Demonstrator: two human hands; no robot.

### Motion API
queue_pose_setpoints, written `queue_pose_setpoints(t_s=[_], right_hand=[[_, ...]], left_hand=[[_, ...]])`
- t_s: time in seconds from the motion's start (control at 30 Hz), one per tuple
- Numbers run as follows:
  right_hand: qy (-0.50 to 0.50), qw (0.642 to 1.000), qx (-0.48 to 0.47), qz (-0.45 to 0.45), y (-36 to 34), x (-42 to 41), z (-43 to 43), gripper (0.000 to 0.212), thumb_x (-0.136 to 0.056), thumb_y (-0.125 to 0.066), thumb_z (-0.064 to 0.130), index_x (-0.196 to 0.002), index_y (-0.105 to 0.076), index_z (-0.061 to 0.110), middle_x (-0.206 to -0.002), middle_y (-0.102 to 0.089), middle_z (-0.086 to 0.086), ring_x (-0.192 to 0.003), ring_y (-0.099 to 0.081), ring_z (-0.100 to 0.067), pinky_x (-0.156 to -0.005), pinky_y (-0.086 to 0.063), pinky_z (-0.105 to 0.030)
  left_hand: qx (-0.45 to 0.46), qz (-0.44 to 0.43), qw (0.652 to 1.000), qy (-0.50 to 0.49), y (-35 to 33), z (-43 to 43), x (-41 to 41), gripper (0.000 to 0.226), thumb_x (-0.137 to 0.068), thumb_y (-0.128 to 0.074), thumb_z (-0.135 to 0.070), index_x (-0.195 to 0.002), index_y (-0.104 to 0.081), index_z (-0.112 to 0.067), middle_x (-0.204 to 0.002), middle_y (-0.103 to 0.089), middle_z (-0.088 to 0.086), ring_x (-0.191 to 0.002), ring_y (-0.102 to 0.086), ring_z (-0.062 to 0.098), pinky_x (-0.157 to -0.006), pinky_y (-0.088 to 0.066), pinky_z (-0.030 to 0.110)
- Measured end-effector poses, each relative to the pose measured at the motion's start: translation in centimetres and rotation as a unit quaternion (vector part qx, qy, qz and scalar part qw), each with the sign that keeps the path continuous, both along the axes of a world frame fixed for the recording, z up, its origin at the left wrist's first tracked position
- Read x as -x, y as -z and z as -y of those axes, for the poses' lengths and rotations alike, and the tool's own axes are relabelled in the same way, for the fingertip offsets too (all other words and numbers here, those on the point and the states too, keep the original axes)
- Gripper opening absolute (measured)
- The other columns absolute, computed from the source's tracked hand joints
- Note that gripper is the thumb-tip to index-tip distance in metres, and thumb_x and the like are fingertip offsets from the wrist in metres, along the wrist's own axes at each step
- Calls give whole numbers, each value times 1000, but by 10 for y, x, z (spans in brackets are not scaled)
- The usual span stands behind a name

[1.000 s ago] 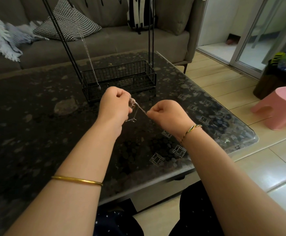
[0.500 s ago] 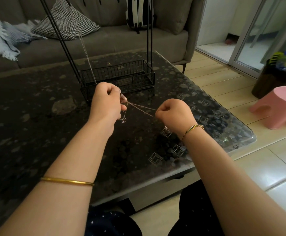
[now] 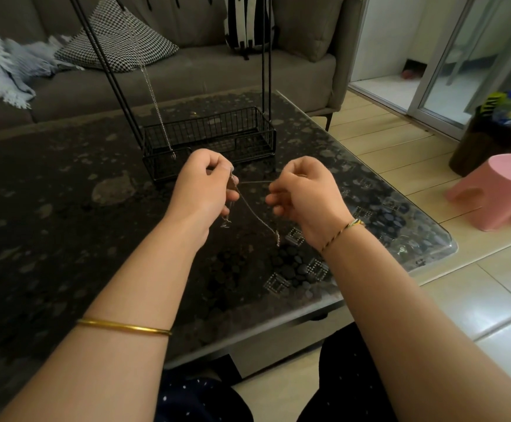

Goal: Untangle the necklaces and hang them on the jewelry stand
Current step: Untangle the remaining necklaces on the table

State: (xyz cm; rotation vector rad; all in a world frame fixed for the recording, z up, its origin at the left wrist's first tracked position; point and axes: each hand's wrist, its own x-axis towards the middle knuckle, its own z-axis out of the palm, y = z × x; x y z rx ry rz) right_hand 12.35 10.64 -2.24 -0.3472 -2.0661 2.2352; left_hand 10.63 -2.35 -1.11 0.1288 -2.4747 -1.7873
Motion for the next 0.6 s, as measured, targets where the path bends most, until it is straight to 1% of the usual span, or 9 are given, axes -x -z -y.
queue_pose_setpoints(t_s=[0.03, 0.1, 0.13, 0.2, 0.27, 0.37, 0.4, 0.5, 0.6], right_hand=[[0, 998, -70, -10, 1, 0, -1, 23, -88, -46, -4, -73, -50, 14, -68, -54, -3, -53, -52, -10, -44, -42, -19], [-7, 978, -207, -29, 4, -2, -3, 31, -87, -45, -3, -68, -59, 18, -59, -51, 1, -42, -41, -3, -40, -33, -15], [-9, 967, -250, -37, 5, -2, -3, 33, -86, -45, -2, -69, -63, 20, -55, -51, 2, -36, -37, -2, -39, -32, -15], [-12, 956, -290, -42, 5, -2, -2, 30, -86, -47, 1, -78, -70, 19, -55, -54, 3, -31, -37, -2, -41, -34, -16], [-14, 954, -296, -42, 5, -1, 0, 25, -86, -50, 5, -87, -71, 19, -55, -53, 8, -34, -40, 0, -45, -33, -16], [-19, 957, -284, -58, 8, 1, 3, 20, -87, -57, 9, -96, -72, 18, -61, -53, 10, -50, -44, -1, -55, -37, -18], [-22, 959, -275, -65, 8, 1, 4, 18, -87, -59, 11, -97, -72, 18, -62, -52, 10, -51, -44, -2, -55, -37, -18], [-26, 965, -252, -71, 7, 1, 3, 14, -89, -61, 16, -97, -72, 17, -64, -56, 9, -50, -45, 1, -53, -35, -13], [-38, 972, -223, -59, 5, 0, 2, 14, -92, -60, 25, -91, -71, 16, -56, -51, 12, -39, -44, 7, -44, -30, -8]], left_hand=[[4, -5, 1000, -4, 0, 0, 0, 15, -102, -42, -21, -93, -53, -24, -92, -61, -3, -67, -57, 6, -47, -43, 15], [7, -14, 1000, -10, 0, -1, 1, 13, -102, -43, -21, -96, -54, -22, -91, -58, -3, -67, -57, 5, -46, -44, 13], [6, -18, 1000, -10, 1, -1, 1, 13, -102, -43, -20, -96, -55, -22, -91, -58, -3, -67, -56, 5, -46, -44, 13], [7, -23, 1000, -5, 0, -1, 1, 14, -102, -43, -18, -96, -55, -21, -92, -58, -4, -68, -56, 5, -48, -44, 14], [12, -26, 1000, 0, 0, -1, 1, 14, -101, -43, -16, -96, -56, -20, -92, -59, -4, -69, -56, 4, -48, -44, 12], [11, -28, 1000, 9, -1, -3, 0, 15, -101, -43, -14, -98, -57, -16, -90, -60, -4, -69, -57, 4, -47, -44, 11], [10, -28, 999, 15, -1, -3, 0, 15, -101, -42, -14, -98, -57, -16, -89, -60, -3, -69, -57, 5, -47, -45, 12], [20, -28, 999, 33, -2, -4, -2, 15, -102, -42, -14, -97, -56, -17, -91, -62, -3, -71, -58, 5, -52, -45, 16], [28, -29, 998, 54, -3, -4, -3, 16, -101, -42, -15, -97, -56, -19, -93, -62, -3, -73, -57, 5, -56, -43, 18]])
